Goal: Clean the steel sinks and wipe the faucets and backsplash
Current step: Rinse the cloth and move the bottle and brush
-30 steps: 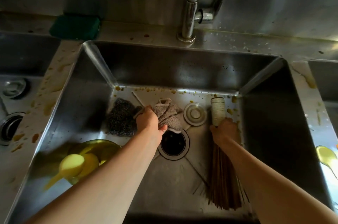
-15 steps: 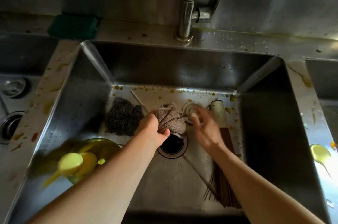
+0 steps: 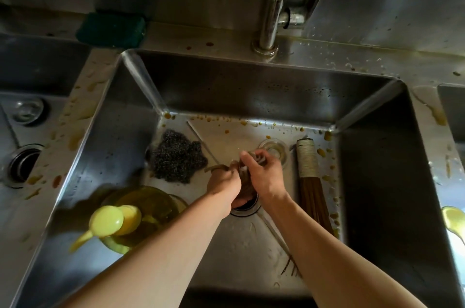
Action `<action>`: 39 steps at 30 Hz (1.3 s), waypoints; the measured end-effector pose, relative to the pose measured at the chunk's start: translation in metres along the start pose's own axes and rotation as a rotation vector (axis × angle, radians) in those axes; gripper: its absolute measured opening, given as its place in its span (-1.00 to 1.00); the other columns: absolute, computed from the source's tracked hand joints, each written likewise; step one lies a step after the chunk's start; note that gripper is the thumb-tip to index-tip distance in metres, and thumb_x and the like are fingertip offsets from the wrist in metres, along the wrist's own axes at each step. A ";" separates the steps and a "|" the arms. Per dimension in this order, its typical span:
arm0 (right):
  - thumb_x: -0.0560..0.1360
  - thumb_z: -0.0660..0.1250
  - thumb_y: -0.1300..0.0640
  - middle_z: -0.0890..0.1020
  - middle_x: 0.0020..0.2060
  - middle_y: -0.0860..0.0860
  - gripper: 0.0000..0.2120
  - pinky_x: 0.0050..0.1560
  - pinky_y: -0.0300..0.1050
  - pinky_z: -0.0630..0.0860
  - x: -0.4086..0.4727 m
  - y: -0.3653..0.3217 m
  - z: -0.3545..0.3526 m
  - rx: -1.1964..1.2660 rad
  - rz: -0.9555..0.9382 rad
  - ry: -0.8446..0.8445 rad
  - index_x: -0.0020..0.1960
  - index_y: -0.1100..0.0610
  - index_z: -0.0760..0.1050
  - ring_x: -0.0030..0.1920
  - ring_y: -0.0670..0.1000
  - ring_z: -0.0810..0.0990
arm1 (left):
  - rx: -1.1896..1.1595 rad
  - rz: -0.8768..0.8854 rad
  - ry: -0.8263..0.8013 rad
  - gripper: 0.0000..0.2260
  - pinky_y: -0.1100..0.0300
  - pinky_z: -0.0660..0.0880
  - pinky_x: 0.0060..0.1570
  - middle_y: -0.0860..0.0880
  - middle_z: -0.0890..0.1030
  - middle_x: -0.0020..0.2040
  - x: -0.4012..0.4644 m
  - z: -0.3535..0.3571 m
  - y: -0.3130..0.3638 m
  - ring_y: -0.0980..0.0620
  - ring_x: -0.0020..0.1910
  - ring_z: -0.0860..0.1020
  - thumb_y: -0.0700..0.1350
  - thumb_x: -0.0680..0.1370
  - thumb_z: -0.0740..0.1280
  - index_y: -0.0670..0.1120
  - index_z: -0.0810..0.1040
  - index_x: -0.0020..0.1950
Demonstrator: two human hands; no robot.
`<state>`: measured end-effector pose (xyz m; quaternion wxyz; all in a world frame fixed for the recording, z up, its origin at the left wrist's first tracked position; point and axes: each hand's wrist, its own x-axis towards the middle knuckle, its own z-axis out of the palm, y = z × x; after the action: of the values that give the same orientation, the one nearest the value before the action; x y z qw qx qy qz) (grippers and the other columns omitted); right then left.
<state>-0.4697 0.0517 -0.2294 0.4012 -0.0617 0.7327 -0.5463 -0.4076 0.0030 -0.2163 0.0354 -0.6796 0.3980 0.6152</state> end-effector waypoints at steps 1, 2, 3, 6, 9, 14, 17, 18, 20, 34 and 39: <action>0.48 0.40 0.08 0.61 -0.36 0.02 -0.82 -0.12 -0.07 0.58 0.003 0.004 -0.002 -0.064 0.003 0.048 -0.25 0.12 0.51 -0.29 -0.01 0.60 | 0.067 0.022 -0.013 -0.63 0.11 0.59 -0.36 -0.13 0.59 0.07 0.000 -0.001 -0.002 -0.13 -0.18 0.63 0.11 0.63 0.12 -0.16 0.46 0.18; 0.49 0.38 0.05 0.63 -0.36 0.03 -0.80 -0.08 -0.02 0.59 0.005 0.006 -0.003 -0.118 0.020 0.083 -0.27 0.11 0.53 -0.26 0.03 0.62 | 0.155 0.066 -0.019 -0.61 0.15 0.57 -0.42 -0.12 0.59 0.08 -0.003 -0.003 -0.002 -0.10 -0.26 0.62 0.13 0.63 0.08 -0.13 0.41 0.26; 0.51 0.36 0.01 0.64 -0.34 0.06 -0.76 -0.04 0.02 0.59 0.006 0.007 -0.004 -0.152 0.043 0.095 -0.26 0.12 0.54 -0.23 0.07 0.64 | 0.259 0.131 -0.019 -0.60 0.18 0.56 -0.42 -0.12 0.56 0.12 -0.004 -0.004 -0.003 -0.08 -0.28 0.61 0.14 0.64 0.05 -0.09 0.34 0.34; 0.58 0.21 -0.07 0.66 -0.25 0.11 -0.65 0.07 0.10 0.57 0.006 0.007 -0.004 -0.163 0.172 0.016 -0.22 0.13 0.56 -0.13 0.12 0.64 | 0.474 0.331 -0.047 -0.55 0.06 0.55 0.03 -0.15 0.51 0.24 -0.009 -0.007 -0.003 -0.17 0.05 0.57 0.20 0.62 -0.01 0.00 0.23 0.43; 0.62 0.00 -0.19 0.63 -0.14 0.10 -0.53 0.14 0.08 0.53 0.001 -0.002 -0.001 -0.075 0.382 -0.110 -0.16 0.07 0.54 -0.06 0.08 0.60 | 0.508 0.401 -0.031 -0.55 0.17 0.41 0.02 -0.16 0.53 0.21 -0.013 -0.009 -0.004 -0.18 0.16 0.52 0.22 0.61 -0.01 -0.05 0.34 0.32; 0.60 0.08 -0.17 0.62 0.00 0.02 -0.67 0.20 -0.01 0.48 -0.013 0.018 0.002 -0.066 0.142 -0.193 0.12 0.01 0.48 0.06 -0.02 0.57 | 0.369 0.247 0.057 -0.51 0.10 0.47 0.04 -0.16 0.56 0.15 0.001 -0.005 -0.002 -0.14 0.07 0.55 0.21 0.63 -0.05 -0.08 0.45 0.26; 0.57 0.20 -0.10 0.66 -0.10 0.05 -0.73 0.12 0.00 0.53 -0.010 0.024 0.000 -0.133 0.052 -0.070 0.00 0.08 0.52 -0.01 0.03 0.61 | 0.352 0.221 0.071 -0.51 0.05 0.47 0.11 -0.21 0.56 0.20 0.011 0.006 -0.006 -0.18 0.14 0.54 0.15 0.65 -0.03 -0.14 0.50 0.27; 0.57 0.22 -0.08 0.66 -0.14 0.08 -0.73 0.09 0.02 0.53 -0.007 0.024 0.000 -0.147 0.071 -0.046 -0.04 0.11 0.54 -0.04 0.06 0.62 | 0.350 0.219 0.073 -0.51 0.05 0.47 0.12 -0.22 0.56 0.21 0.013 0.009 -0.008 -0.19 0.16 0.54 0.12 0.65 -0.02 -0.17 0.51 0.26; 0.56 0.24 0.00 0.66 -0.18 0.11 -0.74 0.05 0.04 0.54 -0.001 0.027 0.001 -0.155 0.148 -0.026 -0.09 0.17 0.55 -0.06 0.12 0.62 | 0.349 0.212 0.076 -0.53 0.04 0.46 0.15 -0.24 0.56 0.22 0.020 0.012 -0.012 -0.21 0.18 0.53 0.09 0.66 0.00 -0.22 0.52 0.24; 0.55 0.19 0.15 0.66 -0.10 0.22 -0.73 0.07 0.13 0.56 0.031 0.070 0.017 -0.174 0.353 -0.041 -0.05 0.29 0.60 -0.04 0.22 0.62 | 0.276 0.092 0.129 -0.65 0.13 0.43 0.02 -0.25 0.58 0.17 0.056 0.022 -0.029 -0.18 0.16 0.54 -0.07 0.65 0.14 -0.30 0.56 0.16; 0.31 0.25 -0.03 0.68 -0.15 0.17 -0.67 0.08 0.16 0.54 0.046 0.092 0.024 -0.166 0.390 0.017 -0.17 0.21 0.61 -0.04 0.23 0.63 | 0.302 0.106 0.141 -0.69 0.15 0.39 -0.04 -0.27 0.58 0.17 0.060 0.024 -0.030 -0.19 0.16 0.53 -0.12 0.64 0.15 -0.30 0.55 0.17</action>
<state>-0.4530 0.0454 -0.3333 0.4866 0.0531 0.7767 -0.3964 -0.4141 0.0066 -0.2871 0.0768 -0.6862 0.5227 0.5001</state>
